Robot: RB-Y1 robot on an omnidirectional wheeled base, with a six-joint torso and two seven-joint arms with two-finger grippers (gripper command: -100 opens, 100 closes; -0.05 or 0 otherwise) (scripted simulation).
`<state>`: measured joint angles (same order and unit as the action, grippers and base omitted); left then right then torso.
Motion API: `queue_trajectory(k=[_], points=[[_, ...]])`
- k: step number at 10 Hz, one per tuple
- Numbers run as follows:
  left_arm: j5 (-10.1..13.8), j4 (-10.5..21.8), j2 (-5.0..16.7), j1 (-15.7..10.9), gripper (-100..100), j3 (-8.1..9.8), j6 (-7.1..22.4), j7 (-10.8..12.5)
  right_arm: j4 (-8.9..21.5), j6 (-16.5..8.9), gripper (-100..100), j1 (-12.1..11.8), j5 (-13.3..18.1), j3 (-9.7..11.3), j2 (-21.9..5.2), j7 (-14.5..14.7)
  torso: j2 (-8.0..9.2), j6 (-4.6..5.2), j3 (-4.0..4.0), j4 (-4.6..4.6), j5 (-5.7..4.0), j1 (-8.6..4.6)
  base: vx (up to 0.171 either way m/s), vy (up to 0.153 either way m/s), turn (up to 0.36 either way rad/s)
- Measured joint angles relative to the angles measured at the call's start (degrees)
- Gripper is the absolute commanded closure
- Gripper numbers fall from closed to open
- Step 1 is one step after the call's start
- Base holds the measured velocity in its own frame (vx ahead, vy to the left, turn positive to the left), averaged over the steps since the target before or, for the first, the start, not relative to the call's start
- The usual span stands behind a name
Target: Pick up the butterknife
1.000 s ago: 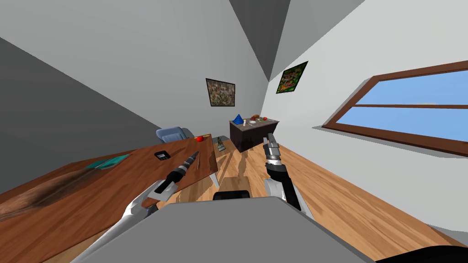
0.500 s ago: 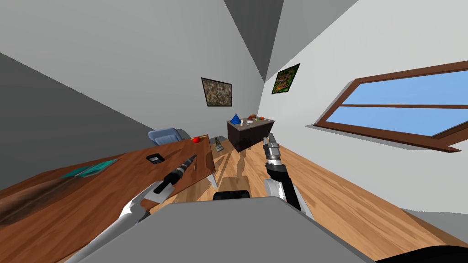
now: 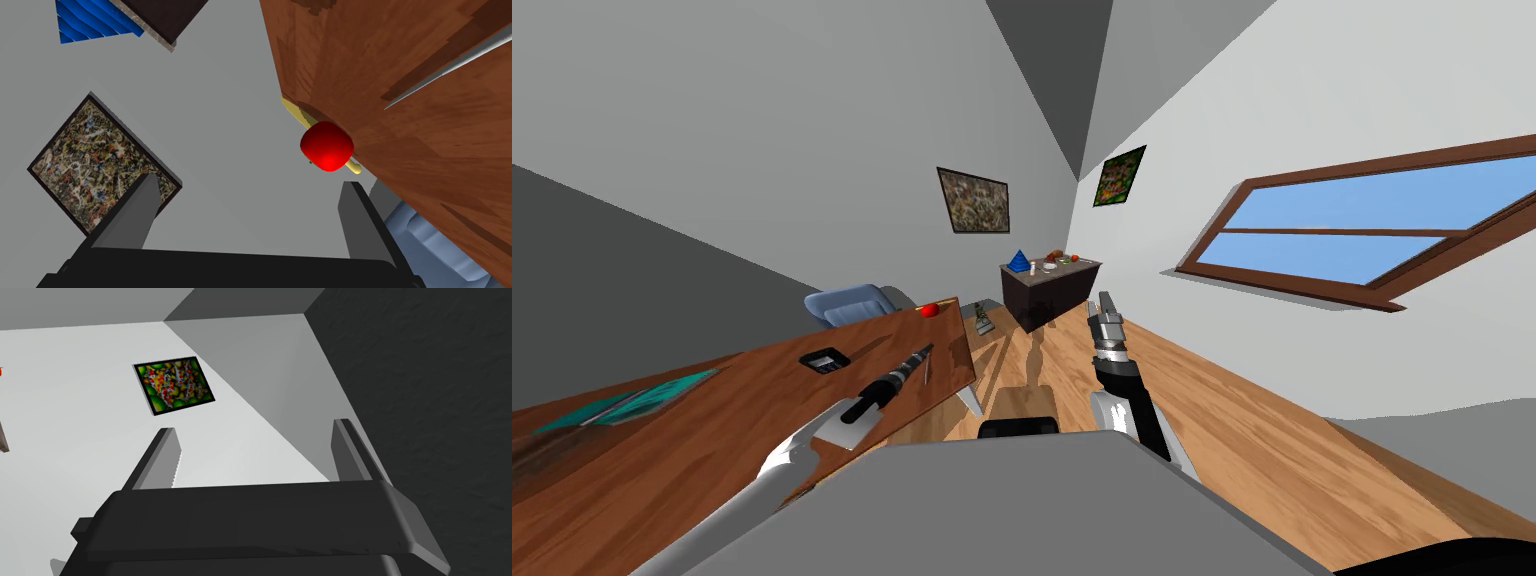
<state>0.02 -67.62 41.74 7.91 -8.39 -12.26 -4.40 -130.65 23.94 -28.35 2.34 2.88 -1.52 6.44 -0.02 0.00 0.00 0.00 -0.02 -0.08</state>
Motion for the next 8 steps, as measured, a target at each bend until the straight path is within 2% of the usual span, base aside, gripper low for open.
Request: queue_trajectory(k=[1, 4, 6, 8], points=[[-0.2, 1.2, 0.5, -0.1, -100, -0.12, 1.1, -0.1, 0.0, 0.0, 0, 0.0, 0.0, 0.0, 0.0, 0.0, 0.01, -0.06, 0.0, 0.0, 0.0, 0.02, 0.005, -0.009, 0.044], [-0.9, 5.5, 1.0, -1.1, -100, -0.66, 2.2, -0.3, 0.0, 0.0, 0, 0.0, 0.0, 0.0, 0.0, 0.0, 0.02, -0.06, 0.01, 0.0, 0.01, 0.05, 0.007, -0.017, -0.154], [-1.6, 7.3, 1.5, -1.1, -100, -0.79, 3.7, -0.6, 0.0, 0.0, 0, 0.0, 0.0, 0.0, 0.0, 0.0, 0.02, -0.07, 0.01, 0.0, 0.0, 0.05, 0.005, -0.008, -0.032], [-2.1, 10.8, 1.6, -2.8, -100, -1.55, 4.0, -0.6, 0.0, 0.0, 0, 0.0, 0.0, 0.0, 0.0, 0.0, 0.0, -0.01, 0.0, 0.0, 0.01, 0.04, 0.009, -0.013, -0.145]])
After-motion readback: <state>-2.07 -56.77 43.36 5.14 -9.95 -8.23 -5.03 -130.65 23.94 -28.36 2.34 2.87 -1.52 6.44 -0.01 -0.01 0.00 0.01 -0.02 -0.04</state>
